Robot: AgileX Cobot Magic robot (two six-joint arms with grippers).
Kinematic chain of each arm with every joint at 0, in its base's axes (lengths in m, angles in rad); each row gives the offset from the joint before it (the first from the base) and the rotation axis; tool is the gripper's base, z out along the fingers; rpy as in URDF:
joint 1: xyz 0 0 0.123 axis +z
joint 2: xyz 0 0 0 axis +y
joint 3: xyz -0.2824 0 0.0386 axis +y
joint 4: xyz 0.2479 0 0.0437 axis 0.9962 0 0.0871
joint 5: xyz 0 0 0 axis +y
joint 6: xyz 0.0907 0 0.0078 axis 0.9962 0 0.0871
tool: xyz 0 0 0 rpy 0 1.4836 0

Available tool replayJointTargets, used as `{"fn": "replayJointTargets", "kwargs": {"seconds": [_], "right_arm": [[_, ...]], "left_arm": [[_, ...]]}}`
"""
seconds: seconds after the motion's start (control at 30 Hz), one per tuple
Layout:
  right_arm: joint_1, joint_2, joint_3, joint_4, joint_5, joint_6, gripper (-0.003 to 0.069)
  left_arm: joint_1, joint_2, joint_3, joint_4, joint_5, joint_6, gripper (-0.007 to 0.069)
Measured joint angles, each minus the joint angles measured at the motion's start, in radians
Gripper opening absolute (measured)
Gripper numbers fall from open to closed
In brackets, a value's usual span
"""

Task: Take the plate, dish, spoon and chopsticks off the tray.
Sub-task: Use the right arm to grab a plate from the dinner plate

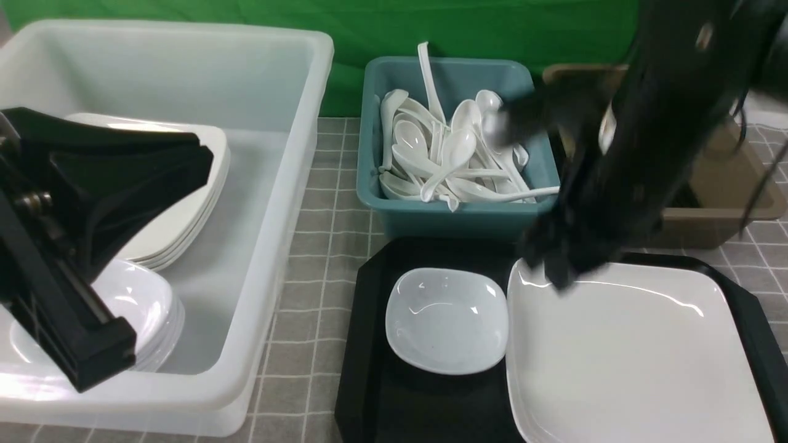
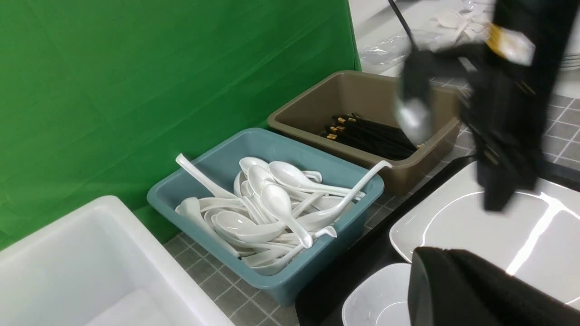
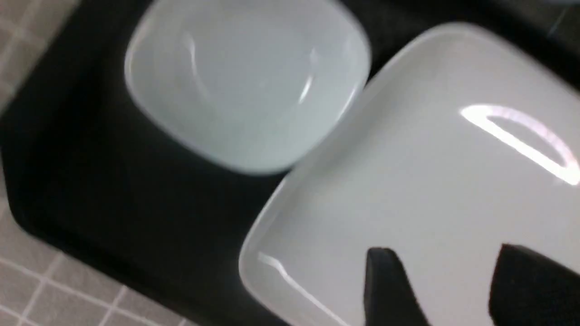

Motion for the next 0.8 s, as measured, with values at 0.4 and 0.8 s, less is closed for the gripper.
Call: {"fn": "replayJointTargets", "kwargs": {"seconds": [0.4, 0.8], "right_arm": [[0.221, -0.022, 0.437, -0.084, -0.429, 0.263, 0.0502], [0.163, 0.117, 0.44, -0.117, -0.545, 0.283, 0.0504]], "left_arm": [[0.0, 0.0, 0.024, 0.005, -0.009, 0.005, 0.0021], [0.0, 0.0, 0.031, 0.004, -0.02, 0.006, 0.0021]]}}
